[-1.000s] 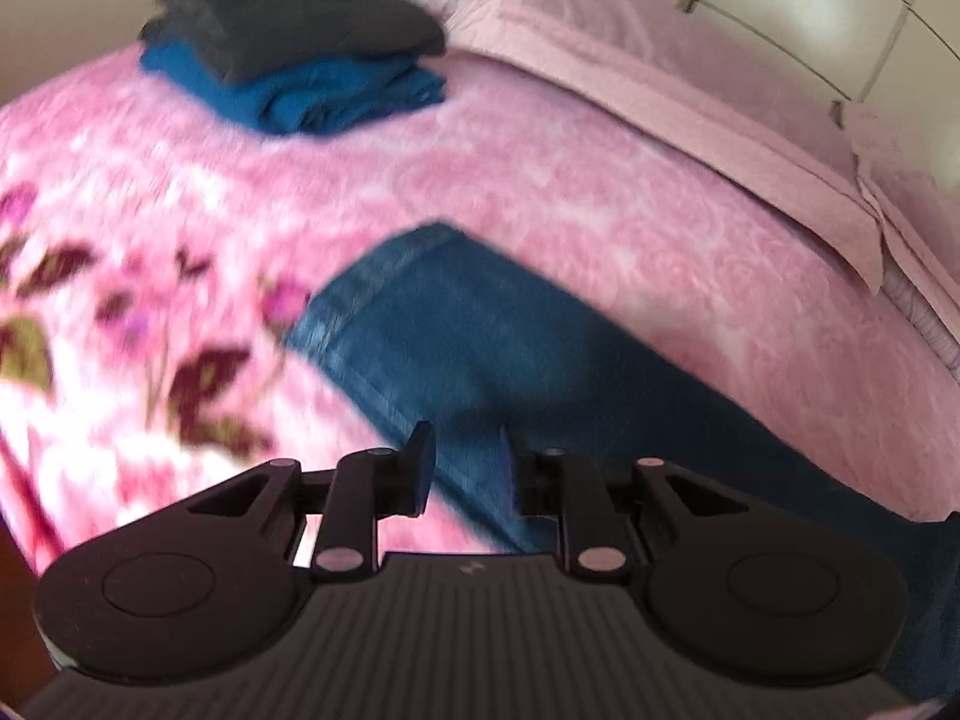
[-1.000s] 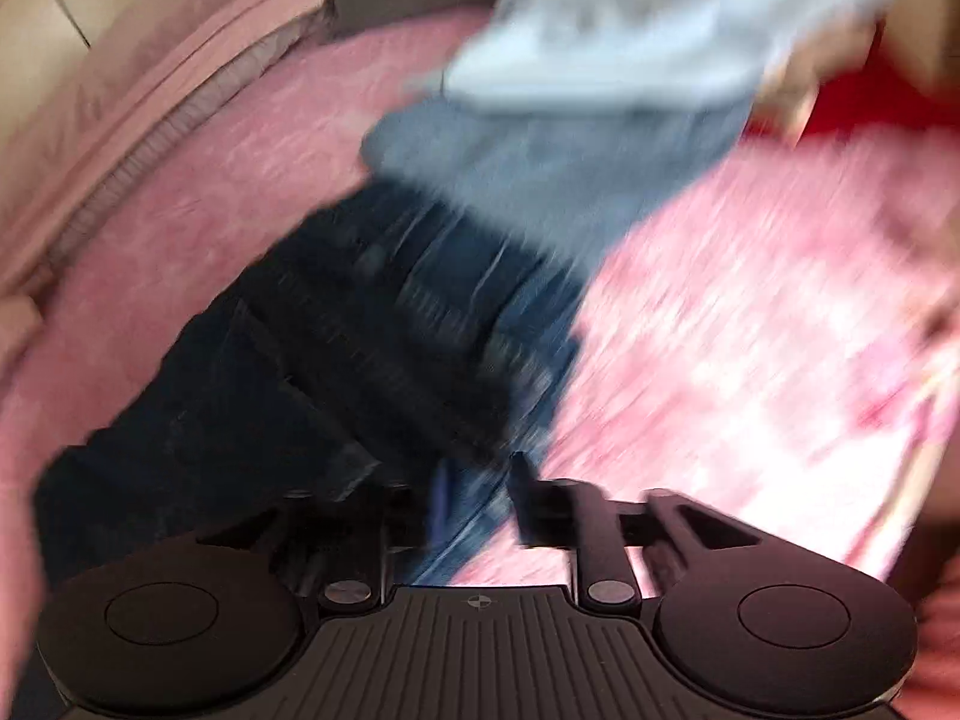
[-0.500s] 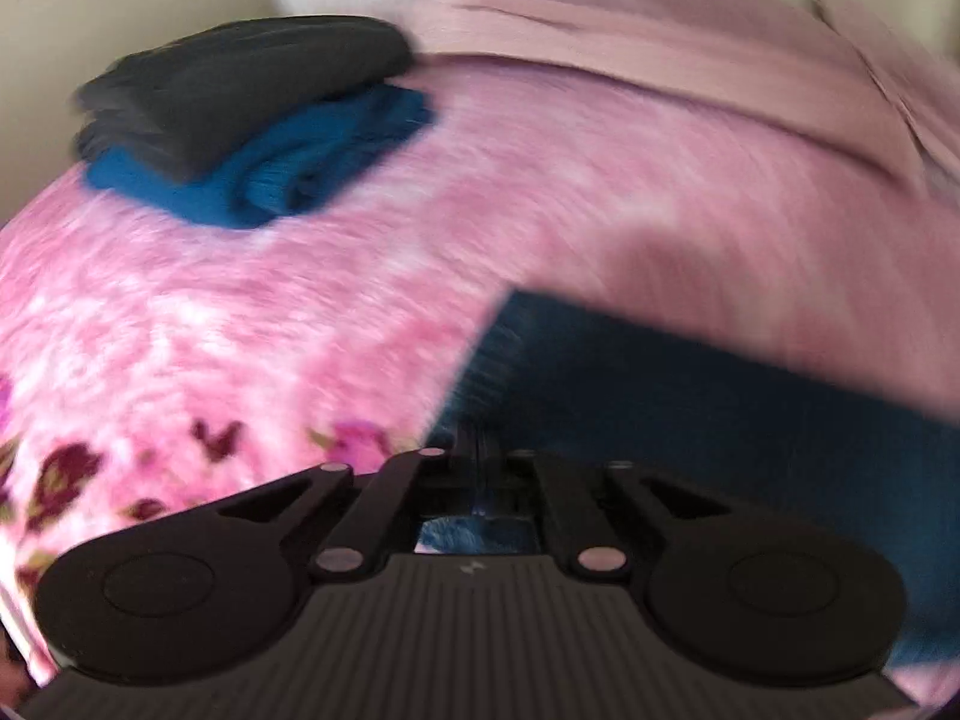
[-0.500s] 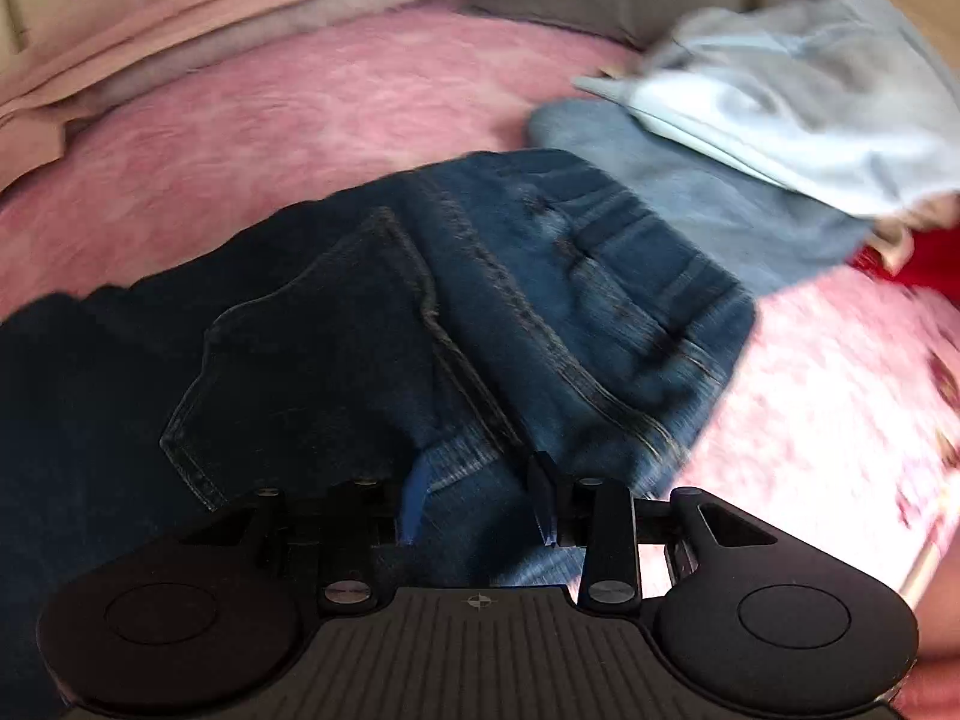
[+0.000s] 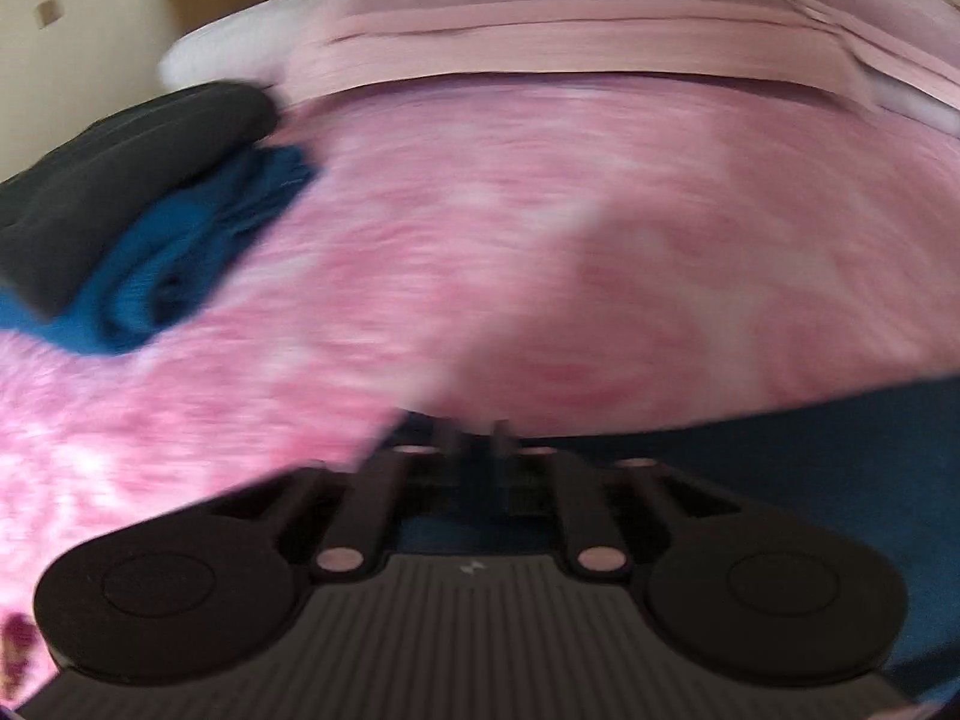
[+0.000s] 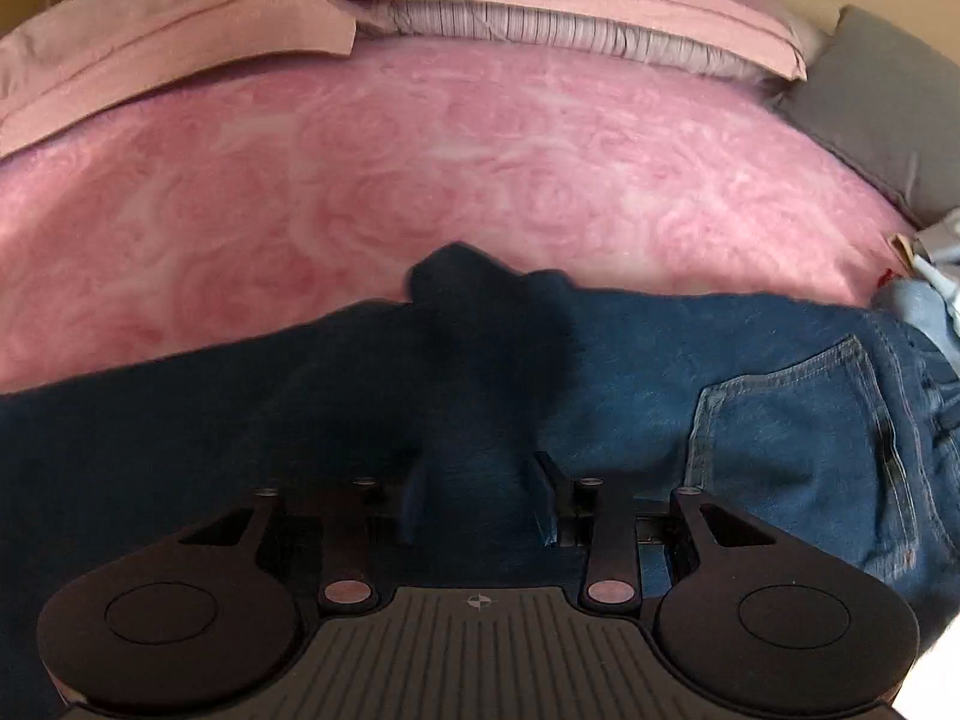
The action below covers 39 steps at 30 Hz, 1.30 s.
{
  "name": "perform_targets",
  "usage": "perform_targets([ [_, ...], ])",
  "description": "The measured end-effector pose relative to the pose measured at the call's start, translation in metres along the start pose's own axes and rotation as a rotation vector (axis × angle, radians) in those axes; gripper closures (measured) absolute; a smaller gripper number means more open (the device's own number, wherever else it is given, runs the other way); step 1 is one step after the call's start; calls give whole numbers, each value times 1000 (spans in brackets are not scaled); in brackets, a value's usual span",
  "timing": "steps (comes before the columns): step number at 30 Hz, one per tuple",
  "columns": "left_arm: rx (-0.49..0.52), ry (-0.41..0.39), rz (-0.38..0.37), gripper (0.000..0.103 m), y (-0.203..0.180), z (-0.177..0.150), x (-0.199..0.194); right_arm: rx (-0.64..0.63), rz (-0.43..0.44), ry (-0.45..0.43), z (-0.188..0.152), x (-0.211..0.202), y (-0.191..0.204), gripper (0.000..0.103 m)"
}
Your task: Fold clothes
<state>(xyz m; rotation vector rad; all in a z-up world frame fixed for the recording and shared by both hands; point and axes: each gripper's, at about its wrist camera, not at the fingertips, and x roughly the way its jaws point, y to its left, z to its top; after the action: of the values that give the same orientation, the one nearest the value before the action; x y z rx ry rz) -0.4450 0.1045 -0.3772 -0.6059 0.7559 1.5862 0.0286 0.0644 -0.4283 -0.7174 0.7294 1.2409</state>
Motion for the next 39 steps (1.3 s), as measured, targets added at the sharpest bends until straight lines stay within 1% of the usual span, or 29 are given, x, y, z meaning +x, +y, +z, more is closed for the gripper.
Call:
perform_targets([
  [1, -6, 1, 5, 100, 5, 4, -4, 19, -30, 12, 4, -3, -6, 67],
  [2, -14, -4, 14, 101, 6, 7, -12, 36, -33, 5, 5, -12, -9, 67],
  [4, -15, -30, -31, 97, 1, 8, -34, 69, -32, -15, 7, -31, -16, 67],
  [6, -6, -9, -32, 95, -2, -10, -38, 73, 11, -35, 0, -50, -10, 67],
  [8, 4, 12, -33, 92, -6, -28, -42, 33, 59, -28, -16, -59, 5, 67],
  [10, 14, 34, -34, 92, -9, -46, -47, -29, 49, 11, -40, -60, 17, 67],
  [11, 19, 44, -34, 92, -10, -55, -49, -47, 35, 55, -52, -54, 19, 67],
  [12, 3, 59, -8, 92, -6, -53, -51, -50, 31, 60, -57, -57, 17, 67],
  [13, -13, 74, 18, 96, -1, -52, -54, -52, 29, 60, -60, -60, 15, 67],
  [14, -19, 79, 60, 100, 2, -49, -57, -54, 27, 59, -64, -64, 12, 67],
  [15, -28, 73, 66, 101, 4, -48, -61, -55, 25, 59, -68, -68, 10, 66],
  [16, -34, 80, 56, 100, 3, -47, -64, -57, 23, 58, -71, -72, 7, 66],
  [17, -40, 87, 46, 97, 1, -47, -66, -46, 31, 35, -73, -77, 4, 66],
  [18, -17, 127, 37, 92, -6, -48, -66, -26, 55, 10, -75, -80, 0, 66],
  [20, 98, 170, 128, 91, -30, -53, -68, -54, 80, 53, -83, -73, 0, 66],
  [21, 107, 196, 156, 91, -38, -52, -73, -70, 92, 78, -88, -69, 1, 66],
  [22, 77, 232, 158, 91, -44, -52, -84, -115, 91, 86, -86, -72, 4, 66],
  [23, 25, 246, 139, 91, -52, -52, -101, -119, 108, 99, -82, -79, 2, 66],
  [24, -2, 243, 126, 90, -61, -53, -117, -117, 129, 114, -78, -87, 0, 66],
  [25, -17, 248, 121, 90, -72, -55, -139, -96, 148, 113, -77, -100, -7, 66],
  [26, -32, 252, 116, 86, -83, -56, -161, -73, 168, 110, -77, -113, -16, 66],
  [27, -47, 257, 111, 83, -95, -58, -183, -49, 187, 107, -78, -126, -24, 63],
  [28, -63, 262, 105, 79, -106, -60, -205, -38, 193, 113, -79, -137, -32, 46],
  [29, -90, 270, 88, 79, -118, -62, -228, -29, 196, 122, -80, -149, -41, 32],
  [30, -112, 275, 86, 79, -128, -63, -245, -20, 200, 130, -82, -160, -49, 20],
  [32, -145, 277, 82, 77, -149, -65, -282, -14, 228, 132, -86, -183, -68, 20],
  [35, -135, 252, 80, 74, -179, -65, -335, 2, 258, 125, -87, -218, -89, 20],
  [36, -126, 231, 78, 74, -186, -62, -350, 11, 266, 120, -87, -229, -97, 20],
  [39, -104, 166, 80, 68, -206, -55, -395, 20, 292, 99, -86, -263, -117, 20],
])
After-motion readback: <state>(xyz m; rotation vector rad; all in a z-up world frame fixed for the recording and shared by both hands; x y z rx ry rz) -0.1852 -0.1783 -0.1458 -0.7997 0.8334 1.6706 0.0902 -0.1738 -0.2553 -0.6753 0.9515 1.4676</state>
